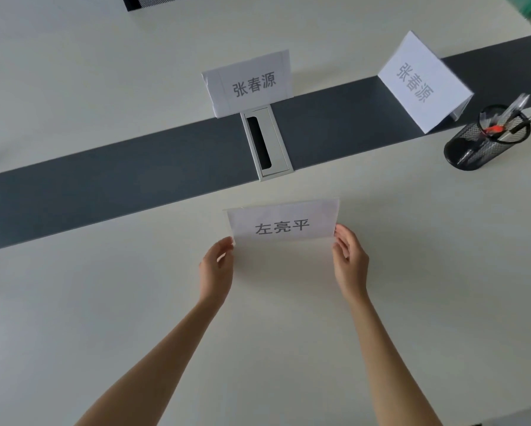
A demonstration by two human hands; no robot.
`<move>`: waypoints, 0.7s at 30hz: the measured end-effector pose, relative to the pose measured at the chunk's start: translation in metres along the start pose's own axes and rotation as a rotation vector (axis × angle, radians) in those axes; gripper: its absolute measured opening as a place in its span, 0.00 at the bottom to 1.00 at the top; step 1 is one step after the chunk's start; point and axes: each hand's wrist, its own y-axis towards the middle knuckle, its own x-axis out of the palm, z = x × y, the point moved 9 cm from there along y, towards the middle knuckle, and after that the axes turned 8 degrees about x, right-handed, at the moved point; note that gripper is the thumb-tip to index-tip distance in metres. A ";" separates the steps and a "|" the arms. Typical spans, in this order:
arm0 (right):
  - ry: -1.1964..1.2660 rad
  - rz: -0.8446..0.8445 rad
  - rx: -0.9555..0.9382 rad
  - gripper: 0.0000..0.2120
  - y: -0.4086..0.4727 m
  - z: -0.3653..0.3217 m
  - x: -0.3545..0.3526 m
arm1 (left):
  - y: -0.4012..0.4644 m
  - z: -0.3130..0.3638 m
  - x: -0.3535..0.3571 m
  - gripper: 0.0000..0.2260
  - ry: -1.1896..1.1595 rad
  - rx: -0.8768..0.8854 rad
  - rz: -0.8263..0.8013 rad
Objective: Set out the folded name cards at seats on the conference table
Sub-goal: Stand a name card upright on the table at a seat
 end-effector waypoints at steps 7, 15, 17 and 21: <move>-0.077 -0.050 0.049 0.23 0.026 -0.018 0.012 | 0.009 0.005 0.011 0.20 -0.014 -0.043 -0.039; -0.160 -0.072 0.053 0.25 0.059 -0.043 0.027 | 0.028 0.018 0.023 0.22 -0.059 -0.012 -0.086; -0.158 -0.067 0.055 0.25 0.060 -0.042 0.026 | 0.028 0.016 0.023 0.22 -0.057 -0.013 -0.081; -0.176 -0.076 0.059 0.25 0.057 -0.041 0.026 | 0.029 0.010 0.023 0.22 -0.062 -0.022 -0.088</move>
